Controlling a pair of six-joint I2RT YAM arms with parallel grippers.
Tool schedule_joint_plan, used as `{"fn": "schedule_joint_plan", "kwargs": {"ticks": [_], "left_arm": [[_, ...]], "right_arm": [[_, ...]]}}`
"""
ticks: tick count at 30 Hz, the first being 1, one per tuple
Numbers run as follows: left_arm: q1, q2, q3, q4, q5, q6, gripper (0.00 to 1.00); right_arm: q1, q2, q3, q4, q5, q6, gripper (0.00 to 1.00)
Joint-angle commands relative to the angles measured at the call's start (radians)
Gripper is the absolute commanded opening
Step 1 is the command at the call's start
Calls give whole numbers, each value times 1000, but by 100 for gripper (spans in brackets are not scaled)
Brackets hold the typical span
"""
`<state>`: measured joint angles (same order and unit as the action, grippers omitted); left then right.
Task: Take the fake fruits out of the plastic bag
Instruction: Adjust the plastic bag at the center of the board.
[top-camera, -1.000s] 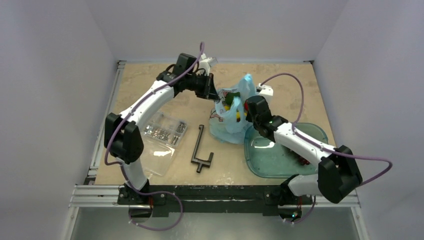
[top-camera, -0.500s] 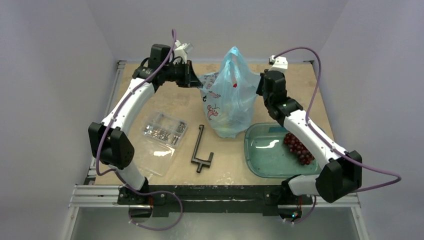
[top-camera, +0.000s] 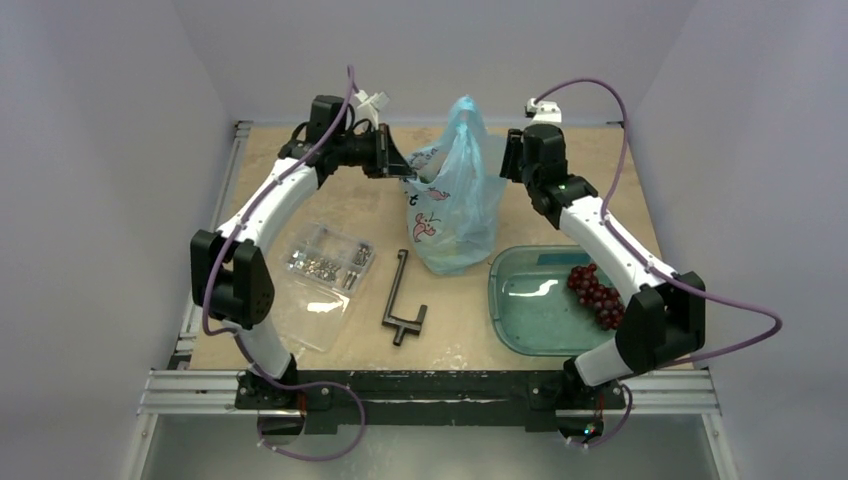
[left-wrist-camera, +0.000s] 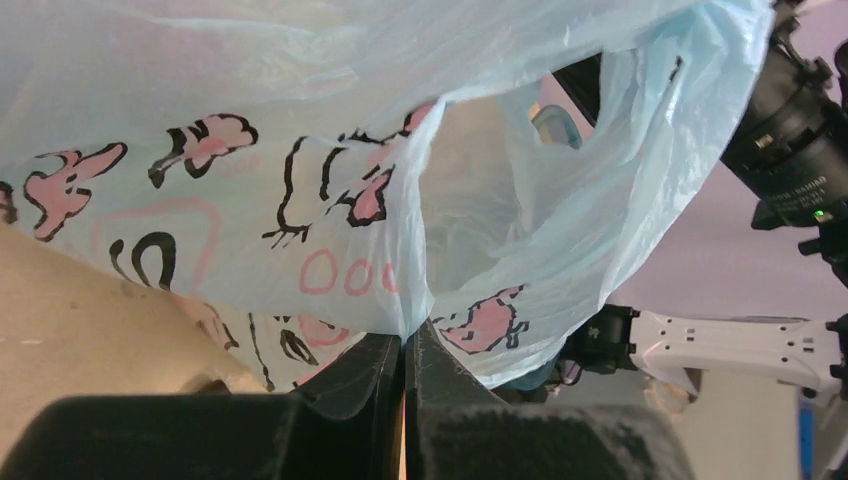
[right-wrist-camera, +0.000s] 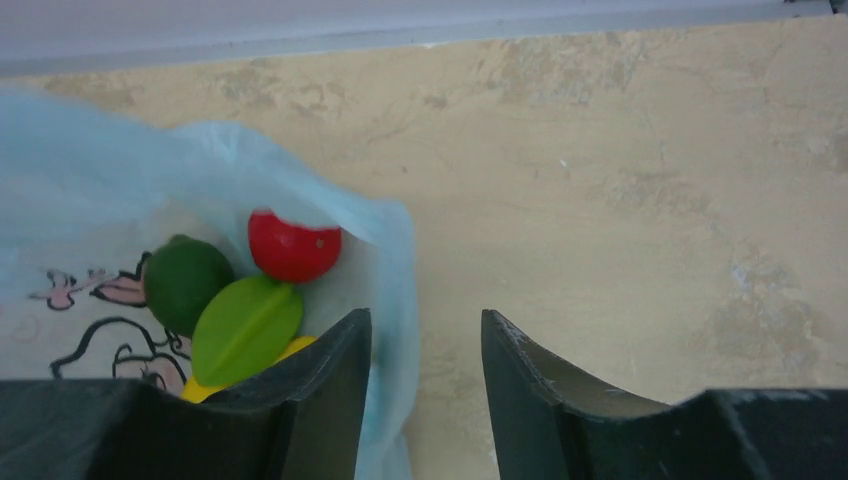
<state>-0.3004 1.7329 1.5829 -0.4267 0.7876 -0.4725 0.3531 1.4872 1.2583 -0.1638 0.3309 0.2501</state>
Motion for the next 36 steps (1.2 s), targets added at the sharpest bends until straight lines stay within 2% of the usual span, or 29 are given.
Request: {"fn": "schedule_joint_plan", "kwargs": {"ticks": [1, 5, 9, 12, 17, 22, 23, 24, 27, 28, 32, 36], "left_arm": [[7, 63, -27, 112, 74, -120, 0], [7, 64, -21, 104, 71, -117, 0], [7, 50, -16, 94, 69, -110, 0], [7, 35, -18, 91, 67, -105, 0], [7, 34, -18, 88, 69, -102, 0], [8, 36, -18, 89, 73, -102, 0], [8, 36, -16, 88, 75, -101, 0], [7, 36, -15, 89, 77, -102, 0], [7, 36, -9, 85, 80, -100, 0], [7, 37, -9, 84, 82, -99, 0], [9, 50, -1, 83, 94, -111, 0], [10, 57, -1, 81, 92, -115, 0]], "right_arm": [[0, -90, 8, -141, -56, -4, 49], [0, -185, 26, -197, -128, -7, 72], [6, -230, 16, -118, -405, 30, 87], [40, -228, 3, 12, -548, 61, 90], [108, -146, 26, 180, -597, 0, 96], [113, -17, 109, 194, -631, 15, 96], [114, -7, 106, 204, -636, 24, 94], [115, 1, 106, 203, -651, 27, 85], [124, -28, 97, 168, -668, 5, 27], [130, -60, 51, 187, -668, -4, 20], [154, -227, -82, 187, -699, -43, 0], [181, -372, -244, 172, -717, -63, 0]]}}
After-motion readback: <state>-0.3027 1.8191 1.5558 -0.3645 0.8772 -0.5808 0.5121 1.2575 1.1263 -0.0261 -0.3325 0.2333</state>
